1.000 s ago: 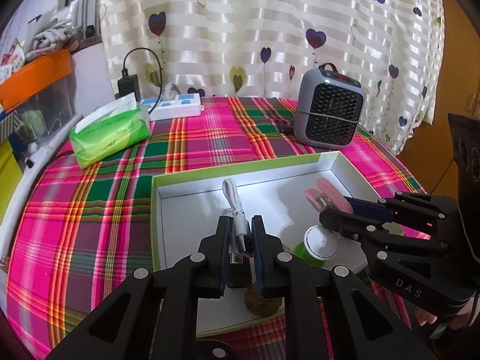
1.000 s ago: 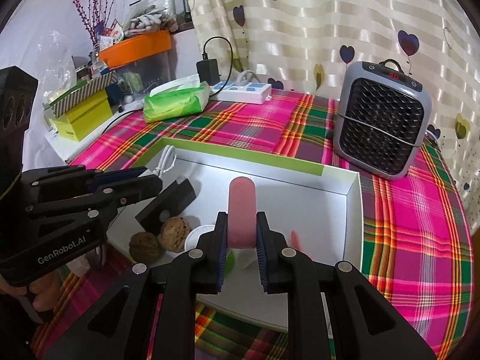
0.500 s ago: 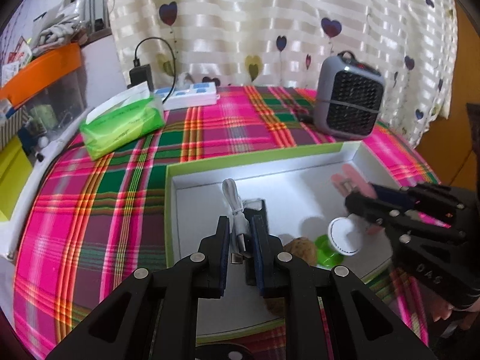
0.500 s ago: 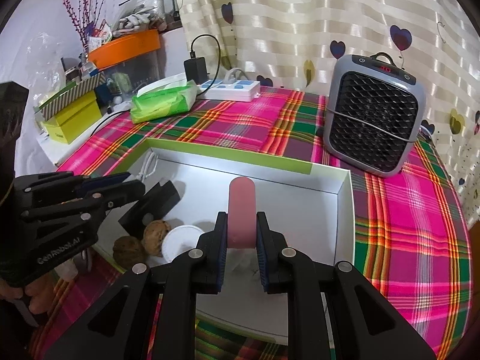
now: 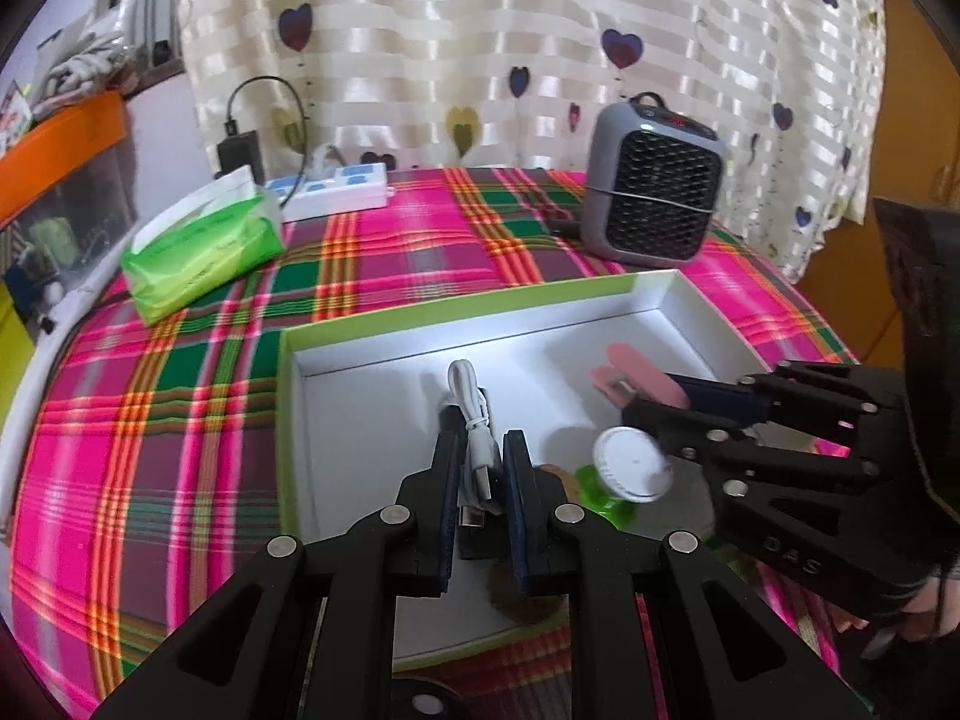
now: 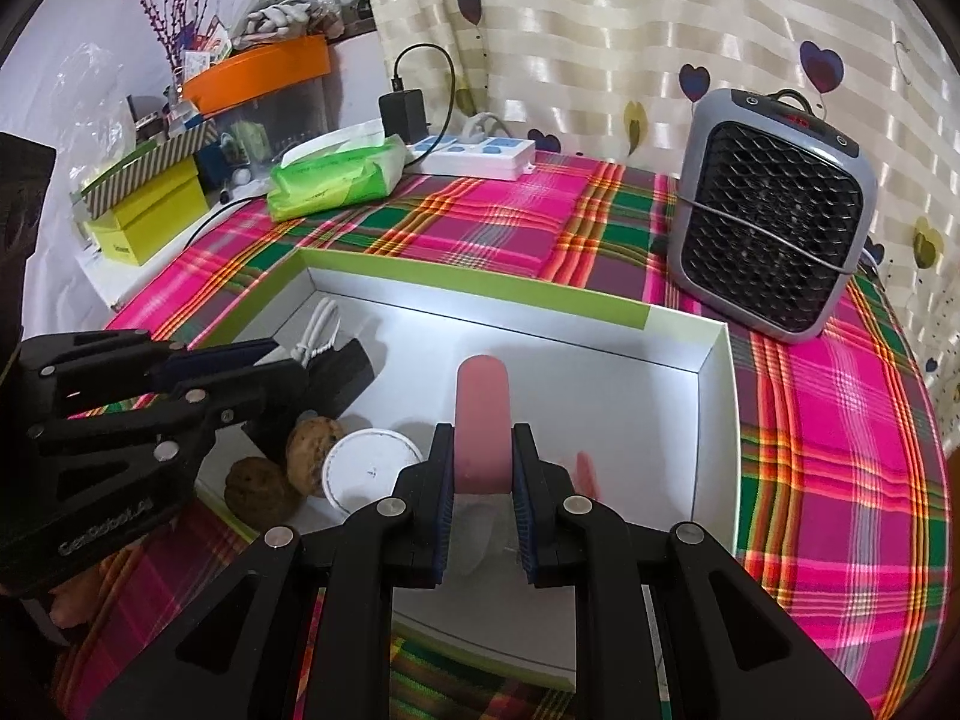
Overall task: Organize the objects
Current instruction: 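Open the right gripper to drop the pink object while the left gripper lowers the cable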
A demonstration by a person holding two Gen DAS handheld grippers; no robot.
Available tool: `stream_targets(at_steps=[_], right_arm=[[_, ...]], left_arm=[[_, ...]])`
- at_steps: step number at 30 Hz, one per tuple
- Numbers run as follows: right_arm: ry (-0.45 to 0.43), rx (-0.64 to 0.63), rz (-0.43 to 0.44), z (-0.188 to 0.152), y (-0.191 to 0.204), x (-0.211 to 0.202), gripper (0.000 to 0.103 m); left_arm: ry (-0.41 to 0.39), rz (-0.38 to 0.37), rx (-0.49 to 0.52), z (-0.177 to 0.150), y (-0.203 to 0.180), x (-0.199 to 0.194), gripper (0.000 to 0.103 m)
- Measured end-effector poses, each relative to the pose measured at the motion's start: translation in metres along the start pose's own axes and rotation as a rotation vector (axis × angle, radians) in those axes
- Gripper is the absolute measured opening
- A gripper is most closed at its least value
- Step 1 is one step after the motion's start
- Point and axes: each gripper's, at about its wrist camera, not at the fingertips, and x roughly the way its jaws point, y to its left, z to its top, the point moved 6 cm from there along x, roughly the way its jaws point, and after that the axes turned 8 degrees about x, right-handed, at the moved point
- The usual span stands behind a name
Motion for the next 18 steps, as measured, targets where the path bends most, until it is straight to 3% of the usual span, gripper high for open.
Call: stream_targets(at_steps=[7,18], right_arm=[[0.012,-0.004,-0.005,-0.003,0.001,0.000,0.019],[0.061,-0.017,0.007,-0.011,0.005,0.006,0.019]], left_arm=[[-0.012,-0.065,0.033,0.000,-0.018,-0.002,0.013],[-0.010,-0.064,0.037,0.001,-0.021,-0.001,0.013]])
